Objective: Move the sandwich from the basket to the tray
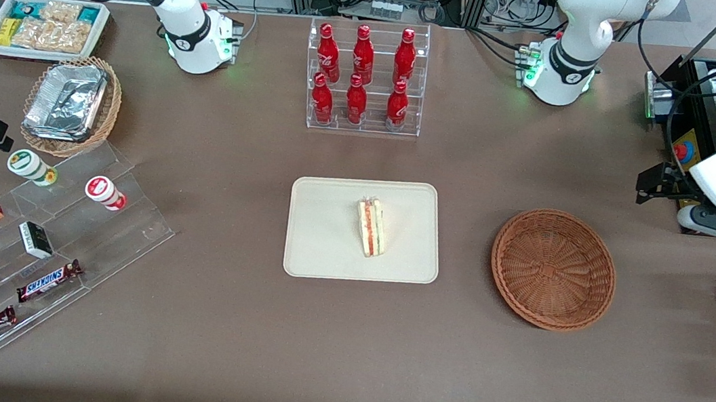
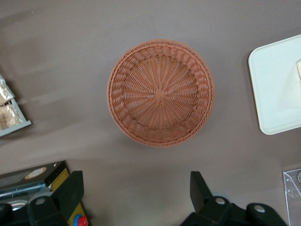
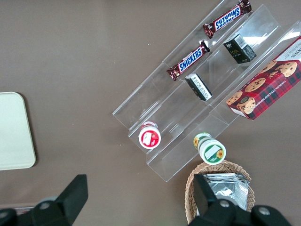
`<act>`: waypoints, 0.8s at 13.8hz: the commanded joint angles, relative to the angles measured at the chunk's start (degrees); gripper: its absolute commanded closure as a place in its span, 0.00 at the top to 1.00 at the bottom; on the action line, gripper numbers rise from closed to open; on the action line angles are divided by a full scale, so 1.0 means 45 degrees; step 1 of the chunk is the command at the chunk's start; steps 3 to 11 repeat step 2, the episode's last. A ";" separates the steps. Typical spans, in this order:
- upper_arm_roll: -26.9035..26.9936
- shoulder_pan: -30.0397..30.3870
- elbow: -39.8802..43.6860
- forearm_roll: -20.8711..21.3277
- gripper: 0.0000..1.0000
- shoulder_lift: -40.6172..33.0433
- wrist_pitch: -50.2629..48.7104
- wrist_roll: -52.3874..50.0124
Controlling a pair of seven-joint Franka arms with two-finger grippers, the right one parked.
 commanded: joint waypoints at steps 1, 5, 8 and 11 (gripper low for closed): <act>-0.0345 0.0301 -0.0340 0.0174 1.00 -0.0833 -0.0771 0.0162; -0.0325 0.0282 -0.0340 0.0174 1.00 -0.0912 -0.0929 0.0143; -0.0325 0.0282 -0.0340 0.0174 1.00 -0.0912 -0.0929 0.0143; -0.0325 0.0282 -0.0340 0.0174 1.00 -0.0912 -0.0929 0.0143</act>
